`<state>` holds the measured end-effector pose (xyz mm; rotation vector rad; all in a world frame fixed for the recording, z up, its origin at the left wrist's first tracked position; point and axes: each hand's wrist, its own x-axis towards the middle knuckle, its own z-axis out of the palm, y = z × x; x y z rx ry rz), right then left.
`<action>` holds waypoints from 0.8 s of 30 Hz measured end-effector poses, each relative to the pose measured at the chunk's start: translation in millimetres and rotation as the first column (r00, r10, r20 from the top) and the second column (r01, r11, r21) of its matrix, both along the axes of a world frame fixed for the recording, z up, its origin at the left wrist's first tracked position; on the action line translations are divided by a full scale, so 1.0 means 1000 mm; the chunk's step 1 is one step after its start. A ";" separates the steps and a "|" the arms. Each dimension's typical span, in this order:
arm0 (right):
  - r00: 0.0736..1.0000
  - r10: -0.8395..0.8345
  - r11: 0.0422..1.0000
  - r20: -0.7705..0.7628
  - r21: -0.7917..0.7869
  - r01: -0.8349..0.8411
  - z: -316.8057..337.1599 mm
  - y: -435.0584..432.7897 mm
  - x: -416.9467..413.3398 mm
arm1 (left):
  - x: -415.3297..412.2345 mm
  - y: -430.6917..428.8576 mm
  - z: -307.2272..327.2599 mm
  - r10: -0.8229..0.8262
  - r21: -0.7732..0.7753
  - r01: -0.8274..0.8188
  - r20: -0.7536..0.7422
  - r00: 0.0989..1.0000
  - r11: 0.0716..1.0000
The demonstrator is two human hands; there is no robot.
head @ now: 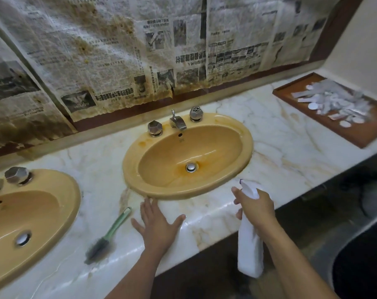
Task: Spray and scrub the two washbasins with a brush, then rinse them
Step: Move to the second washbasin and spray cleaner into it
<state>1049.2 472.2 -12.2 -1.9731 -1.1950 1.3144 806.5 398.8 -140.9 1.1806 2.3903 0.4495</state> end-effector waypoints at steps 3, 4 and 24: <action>0.986 -0.165 0.986 -0.038 -0.008 0.165 0.003 0.002 0.007 | 0.000 -0.003 0.004 -0.006 0.022 0.006 -0.035 0.999 1.000; 0.980 -0.194 0.981 -0.049 -0.006 0.194 0.005 0.002 0.008 | -0.002 -0.004 0.005 -0.004 0.025 0.005 -0.050 0.999 1.000; 0.939 -0.326 0.944 -0.108 0.022 0.330 0.013 0.053 0.008 | -0.010 -0.008 -0.007 -0.075 -0.017 0.073 -0.235 0.969 0.997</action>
